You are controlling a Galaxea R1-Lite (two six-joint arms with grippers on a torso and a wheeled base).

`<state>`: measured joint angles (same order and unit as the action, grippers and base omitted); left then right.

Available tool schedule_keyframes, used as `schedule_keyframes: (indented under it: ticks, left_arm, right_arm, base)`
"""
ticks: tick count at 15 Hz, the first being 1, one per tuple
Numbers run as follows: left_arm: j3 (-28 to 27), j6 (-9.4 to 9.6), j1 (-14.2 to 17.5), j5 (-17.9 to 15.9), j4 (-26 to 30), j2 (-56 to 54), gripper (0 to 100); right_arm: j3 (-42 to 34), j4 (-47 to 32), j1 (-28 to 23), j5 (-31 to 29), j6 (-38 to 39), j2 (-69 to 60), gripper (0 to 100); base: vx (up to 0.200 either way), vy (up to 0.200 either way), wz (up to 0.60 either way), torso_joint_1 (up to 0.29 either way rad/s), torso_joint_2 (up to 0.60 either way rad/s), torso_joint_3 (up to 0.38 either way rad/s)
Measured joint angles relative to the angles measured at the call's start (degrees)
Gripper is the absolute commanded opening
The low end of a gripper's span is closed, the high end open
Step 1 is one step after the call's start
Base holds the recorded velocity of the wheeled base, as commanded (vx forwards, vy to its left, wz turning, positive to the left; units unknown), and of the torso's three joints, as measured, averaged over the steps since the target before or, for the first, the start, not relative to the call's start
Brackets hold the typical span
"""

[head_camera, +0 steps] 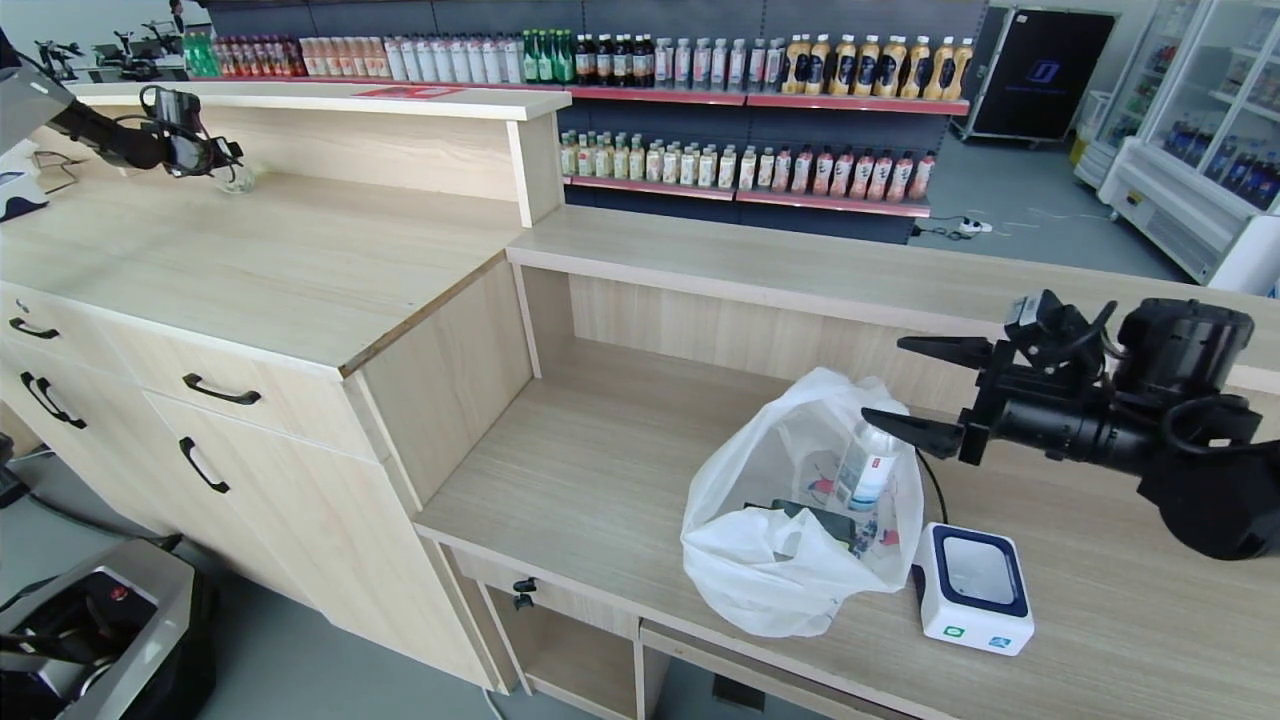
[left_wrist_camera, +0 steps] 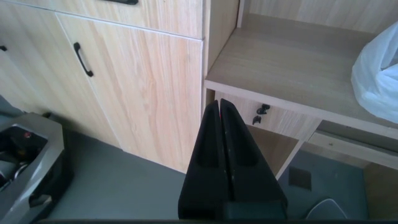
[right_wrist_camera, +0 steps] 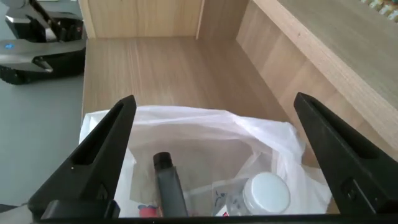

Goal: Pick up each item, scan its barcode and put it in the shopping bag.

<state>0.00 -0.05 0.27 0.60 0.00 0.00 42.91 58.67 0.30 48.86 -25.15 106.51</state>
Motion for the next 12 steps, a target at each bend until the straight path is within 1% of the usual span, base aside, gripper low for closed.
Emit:
schedule_keyframes:
  ticks: [1, 3, 4, 5, 6, 7, 8, 10, 11, 12]
  left_arm:
    - [0.0, 0.0, 0.0, 0.0, 0.0, 0.0, 0]
    - [0.0, 0.0, -0.1, 0.0, 0.0, 0.0, 0]
    - [0.0, 0.0, 0.0, 0.0, 0.0, 0.0, 0]
    - [0.0, -0.02, 0.0, 0.0, 0.0, 0.0, 0]
    - [0.0, 0.0, 0.0, 0.0, 0.0, 0.0, 0]
    - [0.0, 0.0, 0.0, 0.0, 0.0, 0.0, 0]
    - [0.0, 0.0, 0.0, 0.0, 0.0, 0.0, 0]
    - [0.0, 0.0, -0.1, 0.0, 0.0, 0.0, 0]
    - [0.0, 0.02, 0.0, 0.0, 0.0, 0.0, 0]
    - [0.0, 0.02, 0.0, 0.0, 0.0, 0.0, 0]
  right_arm:
    - [-3.1, 0.1, -1.8, -1.4, -0.5, -2.5, 100]
    - [-7.4, 0.0, -7.3, -3.3, -5.6, -6.6, 100]
    - [-8.3, 0.0, -10.1, -5.7, -7.7, -8.0, 100]
    - [-8.5, 0.3, -12.5, -9.6, -9.3, -9.2, 100]
    - [-8.2, 0.2, -13.7, -12.8, -9.5, -10.1, 100]
    - [-7.3, 0.0, -14.7, -19.0, -8.0, -10.9, 100]
    - [-5.7, -0.4, -15.8, -24.8, -4.2, -11.8, 100]
    - [-4.0, -2.6, -17.1, -35.1, 0.8, -14.0, 100]
    - [-3.5, -4.2, -17.5, -39.1, 2.8, -15.1, 100]
    - [-3.3, -4.9, -17.8, -40.8, 4.8, -16.1, 100]
  base:
    - [0.0, 0.0, 0.0, 0.0, 0.0, 0.0]
    - [0.0, 0.0, 0.0, 0.0, 0.0, 0.0]
    - [0.0, 0.0, -0.6, 0.002, 0.0, 0.002]
    - [0.0, 0.0, -0.6, 0.002, 0.0, -0.002]
    - [0.0, 0.0, -0.6, 0.002, 0.01, 0.007]
    - [0.0, 0.0, -0.6, 0.002, 0.0, 0.002]
    - [0.0, 0.0, -0.6, 0.002, 0.01, -0.002]
    - [0.0, 0.0, -0.6, 0.005, 0.0, 0.005]
    - [0.0, 0.0, -0.6, 0.012, 0.0, -0.002]
    - [0.0, 0.0, 0.0, 0.0, 0.0, 0.0]
